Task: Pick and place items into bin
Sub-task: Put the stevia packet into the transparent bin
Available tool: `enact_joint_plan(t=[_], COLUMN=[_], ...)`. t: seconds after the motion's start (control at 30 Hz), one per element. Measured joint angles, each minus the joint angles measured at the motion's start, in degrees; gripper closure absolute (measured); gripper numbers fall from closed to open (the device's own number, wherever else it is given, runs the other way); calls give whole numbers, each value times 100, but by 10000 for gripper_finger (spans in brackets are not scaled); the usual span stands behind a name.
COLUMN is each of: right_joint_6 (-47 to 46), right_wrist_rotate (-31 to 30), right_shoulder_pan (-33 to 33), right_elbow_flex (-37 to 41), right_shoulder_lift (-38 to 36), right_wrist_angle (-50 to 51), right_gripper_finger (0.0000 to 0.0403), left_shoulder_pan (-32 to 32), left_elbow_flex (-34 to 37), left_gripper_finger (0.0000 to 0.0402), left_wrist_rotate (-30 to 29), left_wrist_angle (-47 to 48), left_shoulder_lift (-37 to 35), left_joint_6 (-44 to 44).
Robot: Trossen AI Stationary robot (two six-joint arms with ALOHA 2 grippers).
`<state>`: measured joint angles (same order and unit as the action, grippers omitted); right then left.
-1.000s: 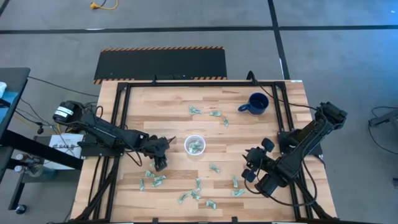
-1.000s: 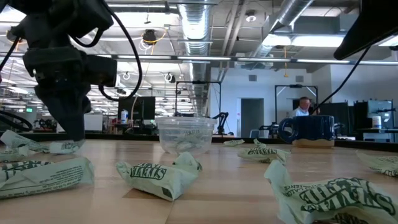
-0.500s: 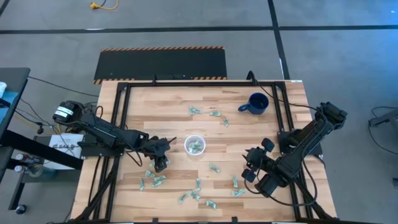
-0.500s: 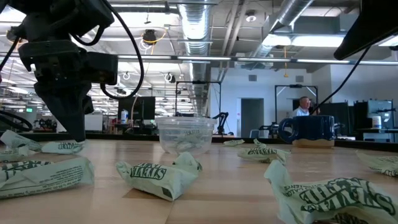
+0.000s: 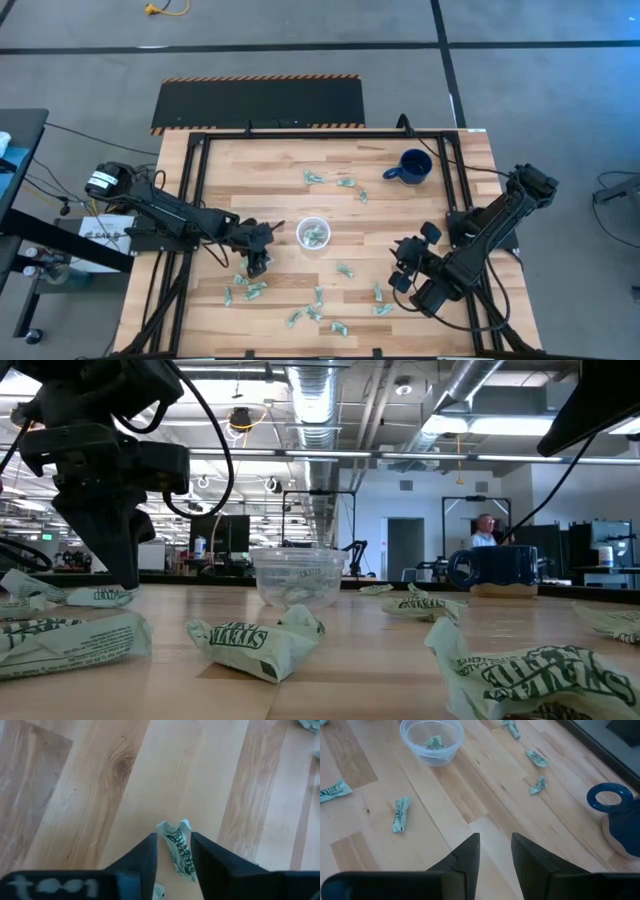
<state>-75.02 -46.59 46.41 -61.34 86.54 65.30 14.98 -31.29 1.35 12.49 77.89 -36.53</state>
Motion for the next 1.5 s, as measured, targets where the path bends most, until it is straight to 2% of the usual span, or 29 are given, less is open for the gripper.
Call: enact_joint_plan(t=[0.17, 0.37, 0.67, 0.9, 1.13, 1.27, 1.5], right_joint_6=[0, 0, 0, 1, 2, 2, 2], right_wrist_rotate=[0, 0, 2, 5, 9, 9, 8], right_shoulder_pan=[0, 0, 0, 1, 2, 0, 0], right_elbow_flex=[0, 0, 0, 0, 0, 0, 89], right_shoulder_lift=[0, 0, 0, 2, 2, 2, 2], right_wrist_angle=[-2, -27, -117, -125, -127, -129, -169], right_gripper_finger=[296, 296, 296, 296, 296, 296, 296], left_shoulder_pan=[10, 208, 538, 612, 616, 625, 627], left_elbow_flex=[0, 0, 0, -64, -249, -286, -285], left_gripper_finger=[259, 243, 239, 239, 239, 254, 321], left_wrist_rotate=[-11, -233, -725, -627, -723, -975, -1363], left_wrist_angle=[0, 2, -8, -75, 173, 305, 418], left_shoulder_lift=[0, 0, 86, 619, 675, 680, 686], left_joint_6=[-122, -391, -591, -625, -480, -557, -612])
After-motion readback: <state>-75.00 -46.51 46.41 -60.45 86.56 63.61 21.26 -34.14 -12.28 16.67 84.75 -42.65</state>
